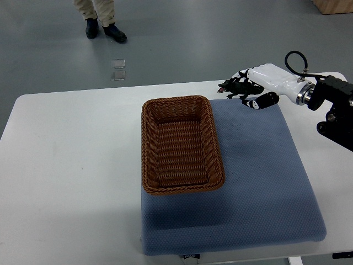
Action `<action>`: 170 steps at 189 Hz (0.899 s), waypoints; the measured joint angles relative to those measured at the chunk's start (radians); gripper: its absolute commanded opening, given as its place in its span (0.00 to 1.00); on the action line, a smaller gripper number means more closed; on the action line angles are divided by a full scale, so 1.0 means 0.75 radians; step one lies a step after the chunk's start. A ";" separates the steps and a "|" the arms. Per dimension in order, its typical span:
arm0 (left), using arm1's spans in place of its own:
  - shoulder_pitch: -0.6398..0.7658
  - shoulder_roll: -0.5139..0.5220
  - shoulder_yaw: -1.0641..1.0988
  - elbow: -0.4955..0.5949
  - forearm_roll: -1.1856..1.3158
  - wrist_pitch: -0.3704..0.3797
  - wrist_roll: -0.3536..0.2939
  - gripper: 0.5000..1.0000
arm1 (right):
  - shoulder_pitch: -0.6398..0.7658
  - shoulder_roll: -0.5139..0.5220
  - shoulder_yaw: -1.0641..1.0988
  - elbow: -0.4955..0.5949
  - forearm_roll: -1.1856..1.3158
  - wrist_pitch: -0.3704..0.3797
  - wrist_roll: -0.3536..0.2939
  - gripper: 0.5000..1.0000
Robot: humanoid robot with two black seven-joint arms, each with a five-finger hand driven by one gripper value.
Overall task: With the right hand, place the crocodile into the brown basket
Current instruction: 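Lift the crocodile and carry it over the brown basket, then lower the crocodile into the basket and open the right hand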
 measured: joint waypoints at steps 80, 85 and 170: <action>0.000 0.000 0.000 0.000 0.000 0.000 0.000 1.00 | 0.014 0.138 0.000 0.087 -0.003 -0.012 0.048 0.00; 0.000 0.000 0.000 0.000 0.000 0.000 0.000 1.00 | 0.013 0.146 -0.002 0.095 -0.004 -0.012 0.048 0.00; 0.000 0.000 0.000 0.000 0.000 0.000 0.000 1.00 | -0.016 0.209 -0.118 0.137 -0.028 -0.006 0.046 0.03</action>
